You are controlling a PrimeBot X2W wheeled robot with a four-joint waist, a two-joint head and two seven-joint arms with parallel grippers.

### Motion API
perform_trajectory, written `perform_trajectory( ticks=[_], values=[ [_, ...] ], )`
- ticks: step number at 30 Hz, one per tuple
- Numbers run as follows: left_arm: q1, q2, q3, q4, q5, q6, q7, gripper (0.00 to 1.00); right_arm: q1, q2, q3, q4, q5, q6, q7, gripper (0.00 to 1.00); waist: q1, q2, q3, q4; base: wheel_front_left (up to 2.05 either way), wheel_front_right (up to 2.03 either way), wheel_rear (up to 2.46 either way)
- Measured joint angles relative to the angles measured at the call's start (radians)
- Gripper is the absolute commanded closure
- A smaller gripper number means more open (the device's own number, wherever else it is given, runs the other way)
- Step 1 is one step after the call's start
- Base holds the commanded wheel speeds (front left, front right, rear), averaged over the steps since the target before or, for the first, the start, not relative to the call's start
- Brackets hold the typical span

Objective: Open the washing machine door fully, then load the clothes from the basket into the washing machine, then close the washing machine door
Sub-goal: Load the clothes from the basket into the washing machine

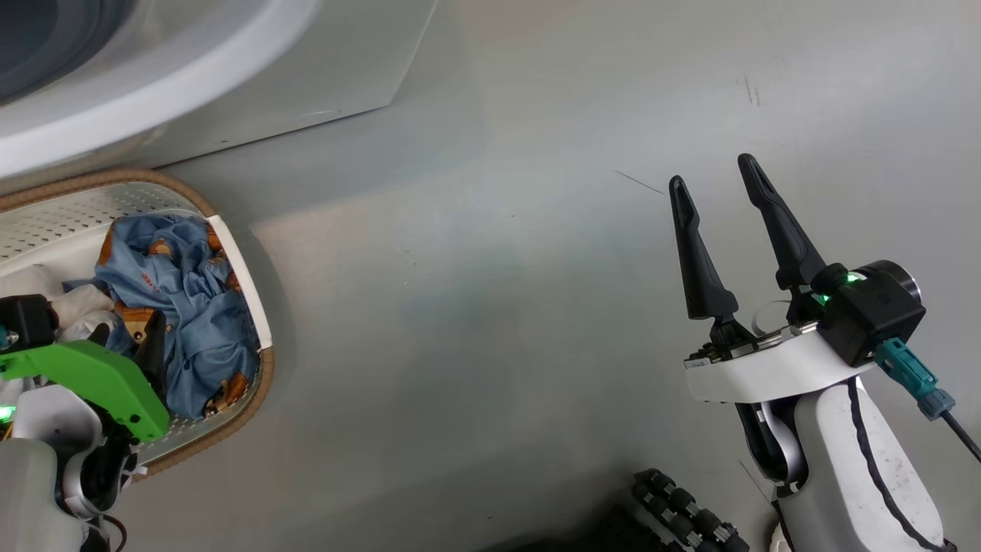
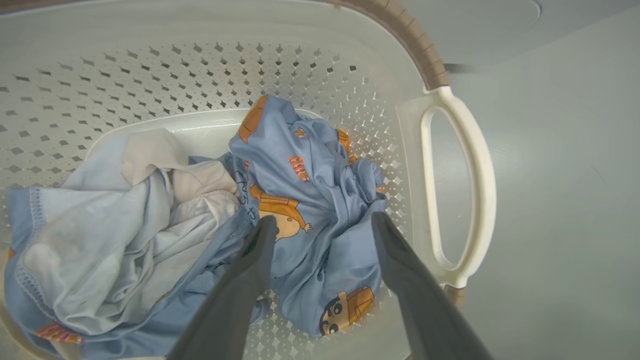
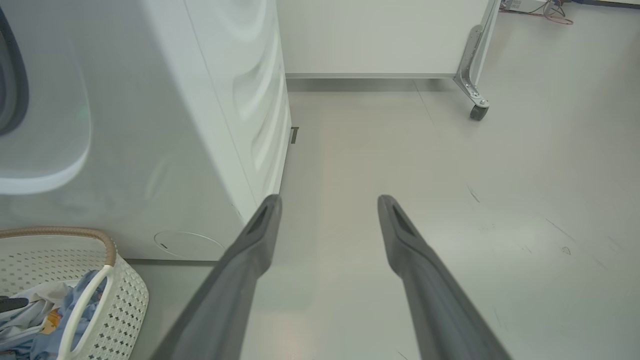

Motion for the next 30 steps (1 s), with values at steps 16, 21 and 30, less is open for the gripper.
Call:
perform_trajectory(
  ticks=[16, 21, 30],
  values=[
    [-0.095, 0.016, -0.009, 0.083, -0.091, -0.003, 0.078, 0.00, -0.020, 0.000, 0.012, -0.008, 0.013, -0.024, 0.000, 0.00, -0.0001, 0.0000, 0.078, -0.020, 0.00, 0.00, 0.00],
    [-0.125, 0.026, -0.015, 0.093, -0.092, -0.003, 0.080, 0.00, -0.037, 0.000, 0.012, -0.013, 0.012, -0.025, 0.000, 0.00, 0.0000, 0.0000, 0.104, -0.022, 0.00, 0.00, 0.00],
    [-0.156, 0.030, -0.045, 0.132, -0.102, -0.003, 0.080, 0.00, -0.048, 0.001, 0.012, -0.017, 0.007, -0.033, 0.000, 0.00, 0.0000, 0.0000, 0.138, -0.021, 0.00, 0.00, 0.00]
  ],
)
